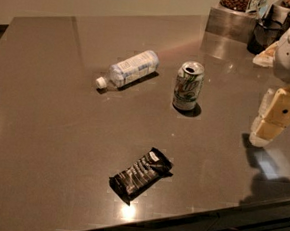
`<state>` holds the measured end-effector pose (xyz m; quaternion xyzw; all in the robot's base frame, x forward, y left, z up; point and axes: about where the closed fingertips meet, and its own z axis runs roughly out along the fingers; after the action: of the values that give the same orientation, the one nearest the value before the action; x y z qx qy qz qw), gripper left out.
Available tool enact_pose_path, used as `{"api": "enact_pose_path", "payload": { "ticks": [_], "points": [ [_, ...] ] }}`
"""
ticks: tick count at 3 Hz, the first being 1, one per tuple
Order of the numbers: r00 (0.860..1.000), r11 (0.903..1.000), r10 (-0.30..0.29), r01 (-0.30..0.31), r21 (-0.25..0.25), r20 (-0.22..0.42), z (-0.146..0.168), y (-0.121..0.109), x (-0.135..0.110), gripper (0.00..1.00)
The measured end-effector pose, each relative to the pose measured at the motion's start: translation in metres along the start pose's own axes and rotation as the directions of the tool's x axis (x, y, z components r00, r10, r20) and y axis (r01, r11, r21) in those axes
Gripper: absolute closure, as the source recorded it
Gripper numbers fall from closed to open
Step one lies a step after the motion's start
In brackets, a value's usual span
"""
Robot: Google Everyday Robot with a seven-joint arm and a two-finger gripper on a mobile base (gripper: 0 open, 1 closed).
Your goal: Move blue plastic bottle near 7up can
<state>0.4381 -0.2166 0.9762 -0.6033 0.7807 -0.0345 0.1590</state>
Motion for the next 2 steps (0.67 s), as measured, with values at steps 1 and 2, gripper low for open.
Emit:
{"api": "enact_pose_path", "payload": {
  "ticks": [1, 2],
  "points": [
    [1.0, 1.0, 0.0, 0.0, 0.0, 0.0, 0.0, 0.0, 0.0, 0.0],
    [0.999, 0.9996, -0.028, 0.028, 0.0, 0.023, 0.006, -0.015, -0.012, 0.0]
  ]
}}
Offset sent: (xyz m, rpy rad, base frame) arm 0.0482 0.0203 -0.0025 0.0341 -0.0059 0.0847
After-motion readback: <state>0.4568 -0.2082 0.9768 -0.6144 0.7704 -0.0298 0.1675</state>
